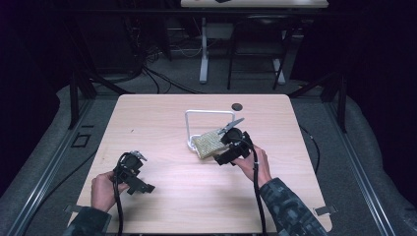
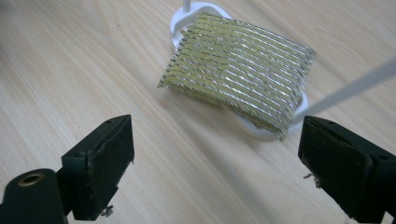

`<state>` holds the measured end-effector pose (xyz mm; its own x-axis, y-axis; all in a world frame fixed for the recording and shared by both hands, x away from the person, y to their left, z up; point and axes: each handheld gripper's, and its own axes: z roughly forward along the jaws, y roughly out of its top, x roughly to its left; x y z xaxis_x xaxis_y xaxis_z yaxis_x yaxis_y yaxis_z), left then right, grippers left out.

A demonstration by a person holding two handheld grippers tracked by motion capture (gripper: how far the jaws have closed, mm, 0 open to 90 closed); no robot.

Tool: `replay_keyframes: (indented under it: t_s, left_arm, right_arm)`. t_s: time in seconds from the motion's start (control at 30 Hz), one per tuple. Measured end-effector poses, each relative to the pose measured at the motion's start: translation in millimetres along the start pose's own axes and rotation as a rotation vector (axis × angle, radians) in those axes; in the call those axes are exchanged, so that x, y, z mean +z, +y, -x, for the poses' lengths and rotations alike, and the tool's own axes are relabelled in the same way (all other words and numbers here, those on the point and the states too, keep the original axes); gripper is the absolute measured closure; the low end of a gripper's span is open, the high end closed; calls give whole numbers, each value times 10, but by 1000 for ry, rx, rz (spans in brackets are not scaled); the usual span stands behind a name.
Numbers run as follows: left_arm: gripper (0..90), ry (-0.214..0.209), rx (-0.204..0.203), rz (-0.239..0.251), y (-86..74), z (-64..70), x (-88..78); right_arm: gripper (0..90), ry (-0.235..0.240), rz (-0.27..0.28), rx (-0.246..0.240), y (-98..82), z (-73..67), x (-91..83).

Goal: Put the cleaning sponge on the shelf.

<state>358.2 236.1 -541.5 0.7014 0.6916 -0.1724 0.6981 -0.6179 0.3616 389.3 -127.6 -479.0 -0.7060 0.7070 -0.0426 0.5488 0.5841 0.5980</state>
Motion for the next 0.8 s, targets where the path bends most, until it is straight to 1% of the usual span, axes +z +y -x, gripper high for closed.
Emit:
replay_keyframes:
  t_s: [0.03,0.07,0.17,0.27,0.33,0.4,0.43,0.53,0.57,0.63,0.67,0.7,0.77,0.8]
  left_arm:
    - [26,0,0,0,-1,1,1]
    - [27,-1,-4,0,-2,2,3]
    - [26,-2,-1,-2,-1,-3,4]
    - [27,-3,-2,-5,0,0,9]
    - [27,-4,-4,-5,1,3,11]
    - [27,-2,-3,-6,2,6,10]
    - [27,-1,1,-6,3,4,9]
    - [27,-2,-4,-4,5,9,10]
    - [27,-2,-5,-5,6,10,12]
    - [27,-1,-3,-7,10,11,17]
    - [27,3,-3,-8,14,13,19]
    - [27,3,4,-9,17,13,19]
    - [27,-4,3,-6,16,22,24]
    - [27,-4,4,-9,15,22,23]
  right_arm:
    - [99,0,0,0,0,0,0]
    - [97,-7,-12,3,-75,14,-33]
    - [86,-13,-34,3,-192,34,-64]
    - [86,-18,-44,17,-309,73,-103]
    - [86,-14,-54,25,-399,99,-115]
    - [88,-20,-65,33,-491,109,-117]
    - [89,-26,-72,29,-535,114,-119]
    - [91,-36,-90,34,-650,132,-133]
    - [95,-40,-87,43,-684,139,-137]
    - [120,-53,-68,40,-750,160,-156]
    - [117,-58,-62,35,-781,169,-155]
    - [111,-65,-71,40,-811,178,-146]
    - [105,-61,-91,45,-870,200,-111]
    - [98,-69,-108,46,-895,209,-91]
